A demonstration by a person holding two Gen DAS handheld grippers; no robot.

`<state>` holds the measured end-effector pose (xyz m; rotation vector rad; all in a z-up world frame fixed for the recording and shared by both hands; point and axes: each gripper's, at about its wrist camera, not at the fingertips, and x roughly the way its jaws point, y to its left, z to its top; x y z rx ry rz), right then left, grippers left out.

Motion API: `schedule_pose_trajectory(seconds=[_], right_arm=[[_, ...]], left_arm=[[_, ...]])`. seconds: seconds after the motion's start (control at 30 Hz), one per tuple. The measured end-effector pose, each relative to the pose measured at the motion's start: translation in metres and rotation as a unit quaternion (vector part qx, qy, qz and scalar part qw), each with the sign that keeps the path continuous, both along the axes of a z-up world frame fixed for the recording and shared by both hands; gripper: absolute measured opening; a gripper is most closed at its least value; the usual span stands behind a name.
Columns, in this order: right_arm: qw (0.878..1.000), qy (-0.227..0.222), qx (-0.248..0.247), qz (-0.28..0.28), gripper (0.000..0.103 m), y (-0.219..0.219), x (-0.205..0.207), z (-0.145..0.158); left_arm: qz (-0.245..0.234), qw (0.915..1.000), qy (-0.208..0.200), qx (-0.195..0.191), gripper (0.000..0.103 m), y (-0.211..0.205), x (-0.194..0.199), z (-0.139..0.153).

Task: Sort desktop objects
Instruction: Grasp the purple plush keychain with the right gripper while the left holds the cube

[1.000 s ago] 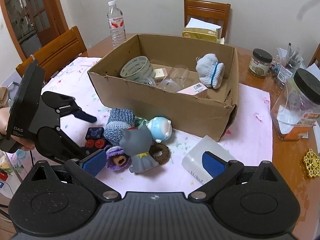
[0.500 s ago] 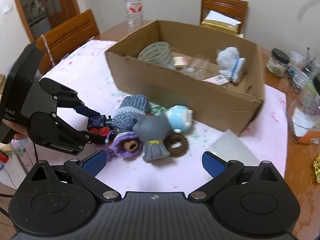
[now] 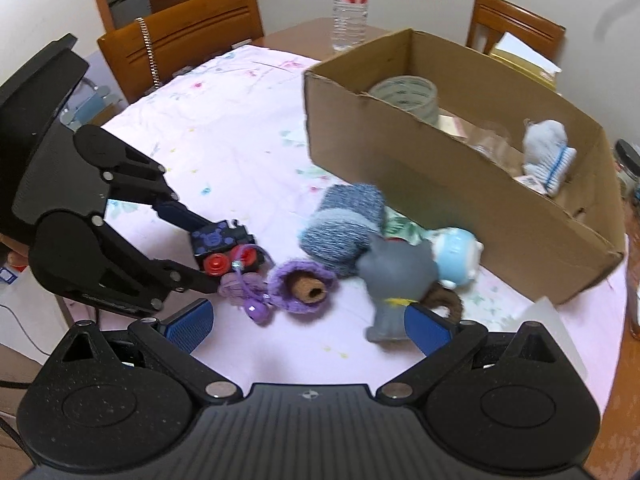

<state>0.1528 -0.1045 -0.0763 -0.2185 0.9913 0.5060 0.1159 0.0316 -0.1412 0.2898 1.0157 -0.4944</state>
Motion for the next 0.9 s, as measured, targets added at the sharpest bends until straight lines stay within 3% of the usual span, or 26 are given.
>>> schedule_pose_trajectory(seconds=[0.23, 0.37, 0.57, 0.9], right_arm=[[1.000, -0.001, -0.007, 0.000, 0.103, 0.007, -0.003, -0.001], [1.000, -0.001, -0.012, -0.004, 0.103, 0.003, -0.003, -0.001], [1.000, 0.004, -0.009, -0.001, 0.103, 0.004, 0.001, -0.005], [0.998, 0.007, -0.022, 0.053, 0.102, 0.031, 0.008, -0.019]], left_arm=[[0.012, 0.9998, -0.010, -0.011, 0.059, -0.007, 0.010, -0.003], [0.009, 0.9998, -0.002, -0.020, 0.051, -0.008, 0.015, -0.006], [-0.013, 0.9998, 0.000, -0.012, 0.050, -0.004, 0.009, -0.004], [-0.034, 0.9994, 0.011, 0.004, 0.050, 0.013, -0.009, 0.000]])
